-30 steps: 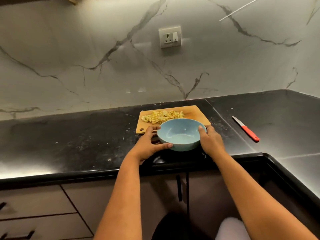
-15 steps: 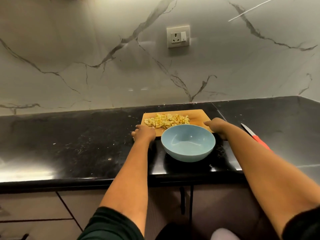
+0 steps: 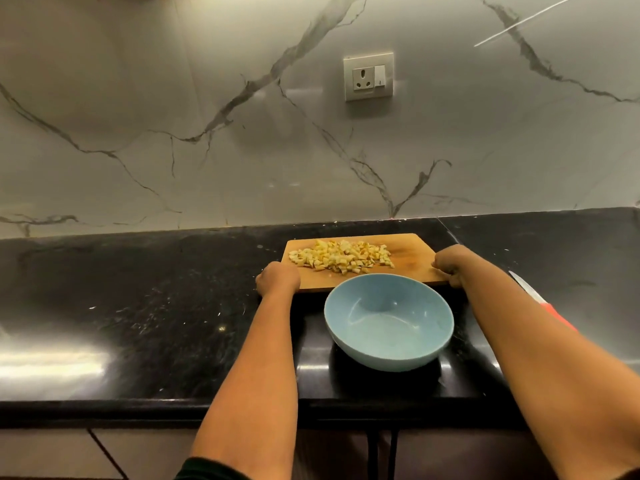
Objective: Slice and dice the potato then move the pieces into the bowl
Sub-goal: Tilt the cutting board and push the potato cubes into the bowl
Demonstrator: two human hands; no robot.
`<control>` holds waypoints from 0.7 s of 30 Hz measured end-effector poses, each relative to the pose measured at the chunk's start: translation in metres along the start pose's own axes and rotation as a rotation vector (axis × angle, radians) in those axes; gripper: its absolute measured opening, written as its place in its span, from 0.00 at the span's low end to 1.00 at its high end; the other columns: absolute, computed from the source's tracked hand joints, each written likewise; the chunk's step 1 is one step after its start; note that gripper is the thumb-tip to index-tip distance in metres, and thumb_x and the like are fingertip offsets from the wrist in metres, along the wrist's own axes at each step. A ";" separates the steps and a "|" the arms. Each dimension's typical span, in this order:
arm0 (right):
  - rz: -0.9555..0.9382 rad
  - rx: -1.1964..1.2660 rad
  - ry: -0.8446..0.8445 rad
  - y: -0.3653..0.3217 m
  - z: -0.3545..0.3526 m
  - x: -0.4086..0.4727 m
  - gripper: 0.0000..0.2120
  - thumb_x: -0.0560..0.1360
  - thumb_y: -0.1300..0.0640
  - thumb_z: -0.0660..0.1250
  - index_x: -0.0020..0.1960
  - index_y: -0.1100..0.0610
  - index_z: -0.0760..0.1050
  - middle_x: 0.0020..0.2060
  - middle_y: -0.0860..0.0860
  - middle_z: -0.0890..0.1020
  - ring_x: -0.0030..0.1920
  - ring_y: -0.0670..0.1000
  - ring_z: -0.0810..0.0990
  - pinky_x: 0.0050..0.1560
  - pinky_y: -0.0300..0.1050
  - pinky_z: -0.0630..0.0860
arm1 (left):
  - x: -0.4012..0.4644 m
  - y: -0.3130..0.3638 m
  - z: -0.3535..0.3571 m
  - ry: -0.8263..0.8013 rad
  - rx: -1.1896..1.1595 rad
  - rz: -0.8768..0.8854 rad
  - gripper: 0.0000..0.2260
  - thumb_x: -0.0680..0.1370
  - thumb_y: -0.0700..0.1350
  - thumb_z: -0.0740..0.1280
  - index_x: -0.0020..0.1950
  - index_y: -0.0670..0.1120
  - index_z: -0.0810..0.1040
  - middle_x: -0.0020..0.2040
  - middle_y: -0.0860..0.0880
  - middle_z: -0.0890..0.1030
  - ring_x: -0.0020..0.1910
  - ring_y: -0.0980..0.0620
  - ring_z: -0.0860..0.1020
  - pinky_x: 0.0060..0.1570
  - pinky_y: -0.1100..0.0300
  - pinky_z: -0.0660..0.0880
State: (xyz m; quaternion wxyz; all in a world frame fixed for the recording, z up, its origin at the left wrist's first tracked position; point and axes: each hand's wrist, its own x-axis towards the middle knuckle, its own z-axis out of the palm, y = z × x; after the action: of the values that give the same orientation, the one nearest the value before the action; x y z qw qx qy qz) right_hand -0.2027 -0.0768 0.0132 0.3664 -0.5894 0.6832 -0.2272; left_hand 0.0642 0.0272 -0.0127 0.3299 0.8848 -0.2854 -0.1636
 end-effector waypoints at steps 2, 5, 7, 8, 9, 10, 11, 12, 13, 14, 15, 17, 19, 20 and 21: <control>0.015 0.022 0.019 -0.001 0.001 0.005 0.13 0.81 0.64 0.57 0.63 0.68 0.70 0.56 0.63 0.75 0.55 0.59 0.77 0.54 0.49 0.77 | 0.001 -0.001 -0.002 -0.012 -0.147 -0.021 0.18 0.82 0.40 0.55 0.69 0.36 0.71 0.67 0.38 0.74 0.63 0.39 0.74 0.59 0.50 0.75; 0.014 0.062 0.061 -0.002 0.005 0.006 0.12 0.81 0.65 0.57 0.62 0.69 0.71 0.63 0.64 0.73 0.64 0.62 0.73 0.63 0.54 0.73 | -0.003 -0.001 -0.008 -0.022 -0.416 -0.041 0.19 0.84 0.43 0.53 0.73 0.37 0.66 0.68 0.39 0.72 0.64 0.39 0.73 0.53 0.52 0.71; -0.006 0.109 0.084 -0.006 0.004 0.008 0.13 0.81 0.65 0.57 0.63 0.69 0.70 0.57 0.64 0.75 0.59 0.62 0.76 0.55 0.53 0.76 | -0.004 -0.003 -0.012 -0.047 -0.598 -0.019 0.19 0.84 0.47 0.52 0.71 0.39 0.69 0.64 0.41 0.75 0.59 0.42 0.75 0.52 0.51 0.71; -0.019 0.122 0.096 -0.009 0.002 0.007 0.13 0.81 0.65 0.57 0.62 0.69 0.70 0.51 0.63 0.75 0.52 0.61 0.78 0.47 0.51 0.76 | -0.004 -0.005 -0.013 -0.072 -0.693 -0.007 0.18 0.84 0.48 0.53 0.67 0.41 0.72 0.60 0.41 0.77 0.55 0.43 0.76 0.51 0.51 0.72; -0.037 0.123 0.106 -0.014 0.000 0.006 0.12 0.80 0.65 0.57 0.61 0.69 0.70 0.46 0.61 0.73 0.42 0.59 0.76 0.39 0.49 0.72 | -0.006 -0.007 -0.016 -0.105 -0.798 0.005 0.16 0.84 0.49 0.53 0.61 0.42 0.75 0.56 0.41 0.79 0.50 0.45 0.78 0.48 0.53 0.74; -0.049 0.110 0.117 -0.019 -0.003 0.004 0.10 0.80 0.65 0.57 0.59 0.68 0.69 0.42 0.60 0.71 0.35 0.56 0.72 0.33 0.47 0.69 | -0.009 -0.008 -0.020 -0.149 -0.896 0.008 0.16 0.85 0.49 0.52 0.56 0.44 0.77 0.52 0.43 0.81 0.46 0.47 0.79 0.44 0.56 0.75; -0.064 0.093 0.124 -0.023 -0.006 0.002 0.08 0.80 0.64 0.57 0.57 0.67 0.69 0.40 0.60 0.70 0.33 0.55 0.69 0.30 0.46 0.66 | -0.013 -0.010 -0.024 -0.181 -0.979 0.009 0.16 0.86 0.49 0.52 0.52 0.45 0.77 0.47 0.44 0.82 0.42 0.49 0.79 0.38 0.59 0.76; -0.079 0.087 0.129 -0.027 -0.008 0.000 0.06 0.80 0.64 0.57 0.55 0.65 0.69 0.39 0.59 0.70 0.33 0.54 0.68 0.30 0.46 0.66 | -0.018 -0.012 -0.029 -0.196 -1.034 0.017 0.16 0.86 0.49 0.52 0.50 0.46 0.77 0.43 0.46 0.82 0.39 0.51 0.80 0.33 0.60 0.76; -0.090 0.081 0.131 -0.029 -0.010 -0.002 0.05 0.80 0.64 0.58 0.54 0.64 0.68 0.38 0.59 0.70 0.34 0.55 0.69 0.32 0.46 0.68 | -0.023 -0.013 -0.032 -0.195 -1.071 0.028 0.16 0.86 0.49 0.52 0.49 0.46 0.77 0.41 0.48 0.81 0.37 0.52 0.80 0.29 0.62 0.76; -0.100 0.074 0.128 -0.031 -0.010 -0.005 0.05 0.80 0.63 0.59 0.55 0.64 0.68 0.38 0.58 0.70 0.36 0.55 0.70 0.36 0.47 0.69 | -0.029 -0.014 -0.037 -0.176 -1.094 0.042 0.16 0.86 0.48 0.53 0.48 0.46 0.77 0.40 0.48 0.81 0.36 0.53 0.80 0.28 0.63 0.75; -0.106 0.063 0.123 -0.033 -0.010 -0.007 0.06 0.80 0.62 0.59 0.56 0.64 0.69 0.38 0.58 0.70 0.39 0.56 0.71 0.39 0.48 0.70 | -0.035 -0.014 -0.042 -0.149 -1.122 0.047 0.15 0.86 0.48 0.53 0.49 0.46 0.77 0.41 0.48 0.81 0.37 0.52 0.80 0.30 0.62 0.76; -0.137 0.024 0.120 -0.038 -0.009 -0.017 0.11 0.80 0.59 0.60 0.56 0.67 0.70 0.42 0.60 0.74 0.44 0.58 0.74 0.43 0.50 0.72 | -0.046 -0.015 -0.052 -0.104 -1.169 0.034 0.13 0.86 0.47 0.54 0.50 0.45 0.76 0.43 0.47 0.80 0.41 0.50 0.79 0.39 0.58 0.76; -0.213 -0.171 0.208 -0.046 -0.008 -0.028 0.18 0.81 0.52 0.59 0.61 0.66 0.71 0.53 0.62 0.76 0.54 0.61 0.75 0.52 0.53 0.73 | -0.056 -0.017 -0.057 -0.074 -1.200 0.016 0.12 0.85 0.46 0.55 0.48 0.46 0.75 0.45 0.46 0.79 0.43 0.49 0.79 0.45 0.54 0.75; -0.301 -0.292 0.301 -0.054 -0.005 -0.038 0.20 0.81 0.49 0.58 0.64 0.64 0.70 0.60 0.63 0.75 0.59 0.62 0.73 0.58 0.54 0.71 | -0.061 -0.020 -0.059 -0.053 -1.206 0.024 0.12 0.85 0.46 0.55 0.47 0.46 0.75 0.46 0.45 0.79 0.45 0.48 0.78 0.47 0.53 0.75; -0.425 -0.359 0.387 -0.061 -0.002 -0.049 0.22 0.82 0.48 0.57 0.67 0.62 0.68 0.64 0.62 0.72 0.64 0.61 0.69 0.62 0.54 0.68 | -0.066 -0.020 -0.056 -0.035 -1.212 0.033 0.12 0.85 0.46 0.55 0.46 0.46 0.75 0.46 0.45 0.79 0.46 0.47 0.78 0.49 0.52 0.76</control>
State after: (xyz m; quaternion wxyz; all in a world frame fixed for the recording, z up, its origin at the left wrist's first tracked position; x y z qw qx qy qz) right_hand -0.1638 -0.0417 0.0710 0.0649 -0.7198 0.6310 -0.2822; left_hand 0.0468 0.1077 0.0209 0.7727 0.5321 -0.1605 -0.3066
